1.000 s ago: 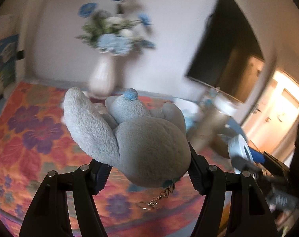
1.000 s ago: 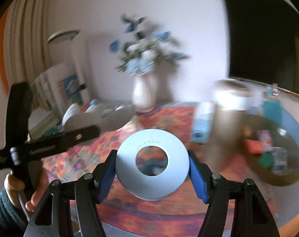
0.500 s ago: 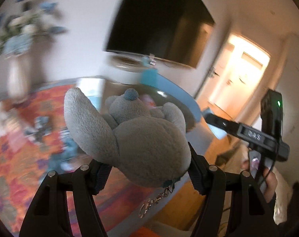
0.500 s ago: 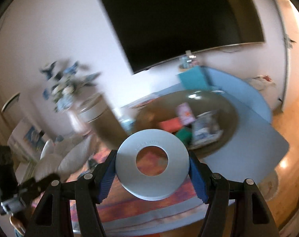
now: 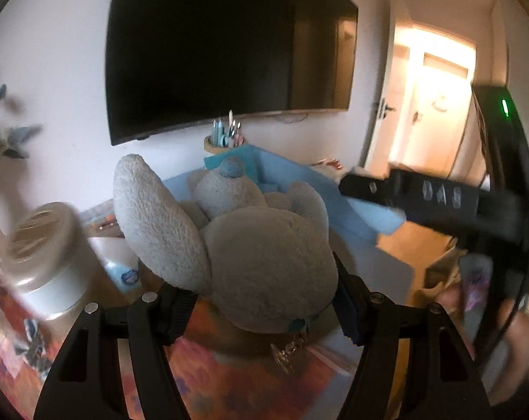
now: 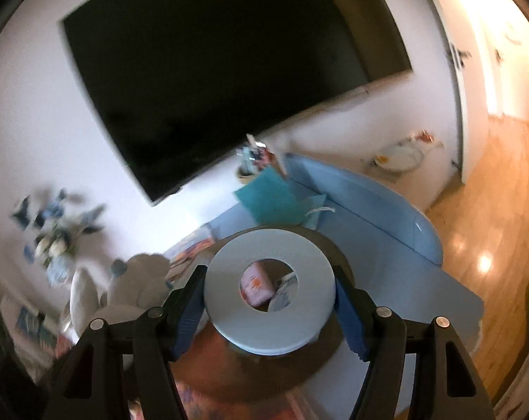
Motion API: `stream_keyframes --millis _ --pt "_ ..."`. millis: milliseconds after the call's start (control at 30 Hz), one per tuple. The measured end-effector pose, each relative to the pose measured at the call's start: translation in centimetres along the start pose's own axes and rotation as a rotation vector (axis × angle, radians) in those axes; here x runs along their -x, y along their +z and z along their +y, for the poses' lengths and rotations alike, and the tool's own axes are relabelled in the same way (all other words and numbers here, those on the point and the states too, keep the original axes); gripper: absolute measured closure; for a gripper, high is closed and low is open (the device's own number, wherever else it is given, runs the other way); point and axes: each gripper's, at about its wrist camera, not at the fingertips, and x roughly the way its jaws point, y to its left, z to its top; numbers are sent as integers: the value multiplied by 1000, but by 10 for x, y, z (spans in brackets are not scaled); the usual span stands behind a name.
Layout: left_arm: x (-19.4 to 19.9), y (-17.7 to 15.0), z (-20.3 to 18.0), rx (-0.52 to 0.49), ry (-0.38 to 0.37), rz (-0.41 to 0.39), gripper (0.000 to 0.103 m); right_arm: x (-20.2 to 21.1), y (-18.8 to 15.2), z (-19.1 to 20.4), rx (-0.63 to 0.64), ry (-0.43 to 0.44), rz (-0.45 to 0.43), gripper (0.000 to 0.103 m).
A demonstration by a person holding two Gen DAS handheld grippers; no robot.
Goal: Organize soft objects
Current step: 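Carry the grey bunny and blue tape roll to the glass table and release both, then return both open grippers to the quilt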
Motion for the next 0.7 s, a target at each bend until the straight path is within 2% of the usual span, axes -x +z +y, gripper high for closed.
stream_keyframes --millis 167,267,333,500,600,700 --pt "-41 -4 2 -20 67 34 29 -52 17 -8 -33 27 96 32" --pt "-43 -6 3 -12 56 32 18 -71 20 -12 -26 28 148 32" --pt "-33 -10 2 -19 44 15 13 -68 18 -15 -30 24 144 32" --pt "-8 -19 -8 -54 4 -4 13 -40 6 -17 -37 49 127 32" --pt "23 -32 -12 -91 16 -21 13 -24 -6 -9 -20 56 119 32" --pt "55 -45 0 -95 41 -44 13 -6 -27 4 0 88 123 32"
